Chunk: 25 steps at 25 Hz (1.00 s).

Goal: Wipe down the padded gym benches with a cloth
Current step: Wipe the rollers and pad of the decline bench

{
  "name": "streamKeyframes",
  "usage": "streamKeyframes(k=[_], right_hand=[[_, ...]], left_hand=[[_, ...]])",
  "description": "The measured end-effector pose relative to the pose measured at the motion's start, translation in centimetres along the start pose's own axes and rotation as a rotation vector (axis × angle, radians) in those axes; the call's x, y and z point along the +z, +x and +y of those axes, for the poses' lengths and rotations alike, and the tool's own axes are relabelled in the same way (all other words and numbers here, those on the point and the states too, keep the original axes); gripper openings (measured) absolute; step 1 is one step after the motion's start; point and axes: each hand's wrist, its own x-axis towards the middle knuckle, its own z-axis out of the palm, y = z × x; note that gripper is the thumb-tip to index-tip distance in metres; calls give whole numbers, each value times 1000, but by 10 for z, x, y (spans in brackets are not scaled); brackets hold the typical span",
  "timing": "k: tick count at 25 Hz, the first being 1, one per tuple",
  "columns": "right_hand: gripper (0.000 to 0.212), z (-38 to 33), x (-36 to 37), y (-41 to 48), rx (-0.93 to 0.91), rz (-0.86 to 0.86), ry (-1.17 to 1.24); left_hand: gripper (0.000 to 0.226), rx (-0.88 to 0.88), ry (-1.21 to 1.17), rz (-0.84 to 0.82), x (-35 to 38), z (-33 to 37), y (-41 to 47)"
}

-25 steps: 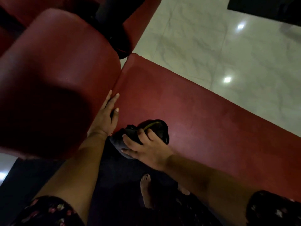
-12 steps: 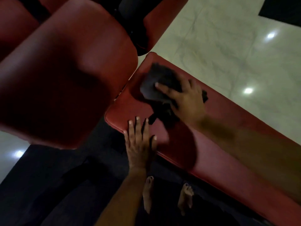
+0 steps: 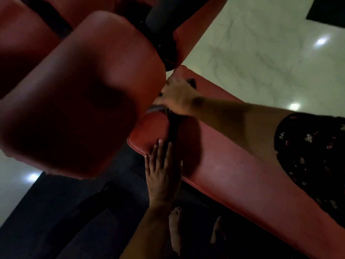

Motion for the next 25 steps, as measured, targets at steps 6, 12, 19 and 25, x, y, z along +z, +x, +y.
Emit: streamKeyframes(k=[6, 12, 19, 25], right_hand=[[66, 39, -15, -15, 278, -293, 12], [74, 64, 9, -34, 992, -223, 379], [76, 59, 11, -36, 853, -260, 188], [63, 83, 22, -108, 1170, -392, 270]], left_hand=[[65, -134, 52, 134, -1, 13, 111], [74, 89, 177, -126, 23, 17, 129], [78, 62, 160, -92, 24, 23, 132], [78, 38, 142, -141, 19, 25, 132]])
